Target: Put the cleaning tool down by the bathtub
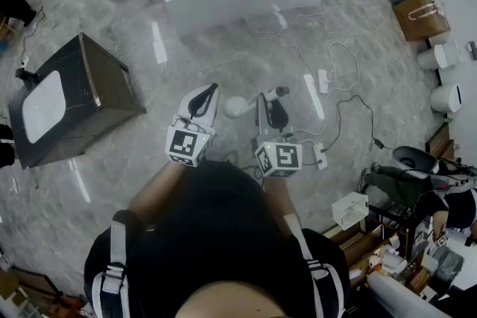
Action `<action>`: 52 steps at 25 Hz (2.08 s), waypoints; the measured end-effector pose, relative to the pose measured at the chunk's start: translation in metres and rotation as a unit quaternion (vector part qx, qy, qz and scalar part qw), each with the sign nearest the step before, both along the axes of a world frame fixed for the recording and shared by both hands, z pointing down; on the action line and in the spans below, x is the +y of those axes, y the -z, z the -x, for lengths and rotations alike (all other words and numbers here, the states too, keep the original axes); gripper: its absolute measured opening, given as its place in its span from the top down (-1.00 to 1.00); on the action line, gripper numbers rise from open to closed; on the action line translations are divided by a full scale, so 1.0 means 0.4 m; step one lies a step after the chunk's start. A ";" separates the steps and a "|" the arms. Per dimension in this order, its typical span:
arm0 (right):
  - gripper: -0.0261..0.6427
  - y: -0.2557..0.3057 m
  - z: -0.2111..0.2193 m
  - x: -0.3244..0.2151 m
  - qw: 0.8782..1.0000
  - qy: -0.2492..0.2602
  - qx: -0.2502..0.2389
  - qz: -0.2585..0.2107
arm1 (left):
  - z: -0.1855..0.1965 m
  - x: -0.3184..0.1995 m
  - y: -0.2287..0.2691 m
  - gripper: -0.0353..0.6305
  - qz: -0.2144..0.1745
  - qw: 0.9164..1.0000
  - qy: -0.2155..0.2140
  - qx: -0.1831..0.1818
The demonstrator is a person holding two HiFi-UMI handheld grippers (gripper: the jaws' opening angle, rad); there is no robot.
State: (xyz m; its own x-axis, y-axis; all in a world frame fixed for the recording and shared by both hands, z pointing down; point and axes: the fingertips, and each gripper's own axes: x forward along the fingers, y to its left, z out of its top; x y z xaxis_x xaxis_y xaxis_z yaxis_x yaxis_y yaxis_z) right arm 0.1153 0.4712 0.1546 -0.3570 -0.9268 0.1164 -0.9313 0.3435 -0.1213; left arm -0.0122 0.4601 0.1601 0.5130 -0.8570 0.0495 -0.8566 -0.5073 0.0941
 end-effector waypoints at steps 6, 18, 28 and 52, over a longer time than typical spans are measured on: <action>0.63 -0.005 0.017 0.001 1.000 0.000 0.001 0.001 | 0.017 0.002 -0.007 0.87 0.004 1.000 0.003 0.002; 0.63 -0.009 0.063 -0.007 1.000 -0.003 -0.007 0.009 | 0.067 -0.001 -0.012 0.87 0.009 1.000 0.000 0.009; 0.63 -0.022 0.145 -0.024 1.000 -0.017 0.005 0.011 | 0.151 -0.024 -0.025 0.87 0.012 1.000 -0.012 0.009; 0.63 -0.058 0.147 -0.233 0.999 -0.047 0.025 0.006 | 0.187 -0.217 -0.085 0.87 0.025 0.999 -0.027 0.017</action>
State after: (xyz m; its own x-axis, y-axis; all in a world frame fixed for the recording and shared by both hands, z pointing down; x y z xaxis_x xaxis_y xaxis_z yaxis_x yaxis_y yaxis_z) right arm 0.0566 0.3781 0.1778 -0.2616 -0.9544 0.1436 -0.9644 0.2526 -0.0783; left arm -0.0871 0.3731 0.1940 0.5608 -0.8247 0.0730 -0.8237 -0.5469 0.1499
